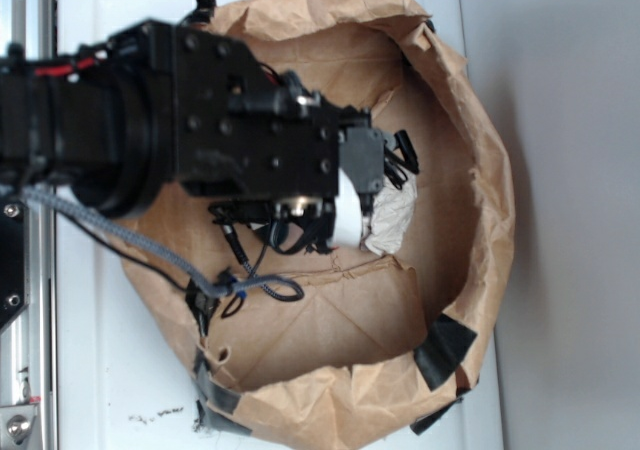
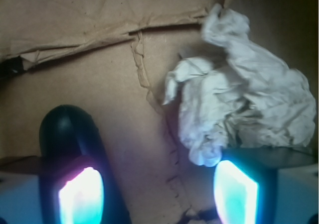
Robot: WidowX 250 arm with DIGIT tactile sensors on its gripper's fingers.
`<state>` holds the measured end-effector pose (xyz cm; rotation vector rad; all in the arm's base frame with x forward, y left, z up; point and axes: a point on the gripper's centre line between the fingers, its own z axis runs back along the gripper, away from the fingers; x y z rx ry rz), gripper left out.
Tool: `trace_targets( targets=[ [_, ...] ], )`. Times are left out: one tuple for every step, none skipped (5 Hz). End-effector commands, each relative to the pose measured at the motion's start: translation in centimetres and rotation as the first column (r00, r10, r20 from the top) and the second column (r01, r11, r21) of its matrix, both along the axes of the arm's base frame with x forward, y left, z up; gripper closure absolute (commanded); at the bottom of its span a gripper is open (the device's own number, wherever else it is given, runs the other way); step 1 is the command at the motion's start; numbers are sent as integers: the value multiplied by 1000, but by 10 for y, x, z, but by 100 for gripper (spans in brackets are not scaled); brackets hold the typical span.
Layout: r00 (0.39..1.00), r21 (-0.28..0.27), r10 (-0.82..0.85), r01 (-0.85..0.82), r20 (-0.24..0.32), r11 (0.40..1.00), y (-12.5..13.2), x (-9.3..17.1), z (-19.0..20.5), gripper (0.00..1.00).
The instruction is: Grab the plastic pickle.
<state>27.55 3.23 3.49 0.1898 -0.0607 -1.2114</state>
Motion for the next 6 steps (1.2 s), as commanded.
trace_targets(
  targets=[
    [1000, -51, 4, -4, -15, 999, -16, -19, -1, 0],
    [999, -62, -20, 18, -32, 998, -9, -30, 15, 0],
    [998, -79, -45, 42, -33, 996, 1, -39, 28, 0],
    [997, -82, -65, 62, -36, 995, 0, -43, 30, 0],
    [993, -60, -95, 91, -65, 994, -10, -40, 14, 0],
    [993, -56, -84, 79, -86, 995, -14, -34, 1, 77]
  ],
)
